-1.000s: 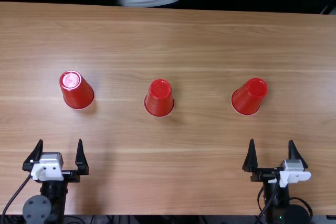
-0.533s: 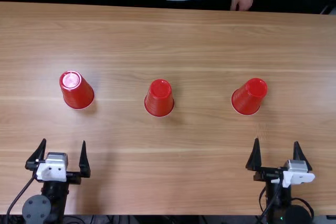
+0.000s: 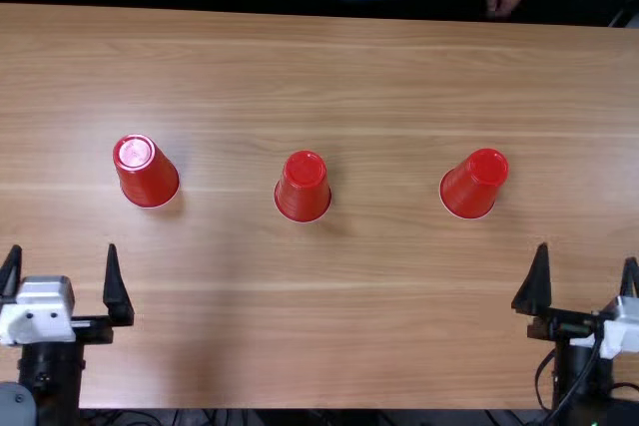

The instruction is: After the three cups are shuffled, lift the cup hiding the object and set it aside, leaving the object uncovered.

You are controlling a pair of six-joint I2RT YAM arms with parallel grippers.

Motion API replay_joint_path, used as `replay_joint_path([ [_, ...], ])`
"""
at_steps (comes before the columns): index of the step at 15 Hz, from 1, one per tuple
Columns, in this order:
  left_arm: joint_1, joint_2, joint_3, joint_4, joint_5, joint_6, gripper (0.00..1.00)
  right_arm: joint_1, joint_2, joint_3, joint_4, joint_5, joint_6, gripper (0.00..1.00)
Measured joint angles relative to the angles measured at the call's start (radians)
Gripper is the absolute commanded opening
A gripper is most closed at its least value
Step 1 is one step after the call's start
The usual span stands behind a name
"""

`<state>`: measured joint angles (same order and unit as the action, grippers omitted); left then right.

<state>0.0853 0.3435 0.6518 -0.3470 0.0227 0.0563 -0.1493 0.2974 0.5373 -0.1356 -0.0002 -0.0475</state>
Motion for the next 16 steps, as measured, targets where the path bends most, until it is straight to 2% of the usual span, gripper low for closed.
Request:
replay_joint_path([
  [3,0.000,0.192,0.227,-0.182,0.004,0.003,1.00,0.000,0.187,0.185,-0.187,-0.007,-0.002,1.00],
  [6,-0.007,0.340,0.362,-0.385,0.035,0.009,1.00,0.001,0.339,0.325,-0.388,-0.008,-0.003,1.00],
  [8,-0.008,0.437,0.441,-0.494,0.046,0.010,1.00,0.017,0.445,0.424,-0.493,-0.008,-0.003,1.00],
  [10,-0.008,0.526,0.514,-0.573,0.053,0.011,1.00,0.029,0.528,0.505,-0.583,-0.010,-0.003,1.00],
  [13,-0.008,0.619,0.595,-0.684,0.060,0.014,1.00,0.096,0.620,0.605,-0.703,-0.014,-0.004,1.00],
  [16,-0.008,0.719,0.675,-0.762,0.060,0.017,1.00,0.097,0.703,0.653,-0.764,-0.015,-0.003,1.00],
])
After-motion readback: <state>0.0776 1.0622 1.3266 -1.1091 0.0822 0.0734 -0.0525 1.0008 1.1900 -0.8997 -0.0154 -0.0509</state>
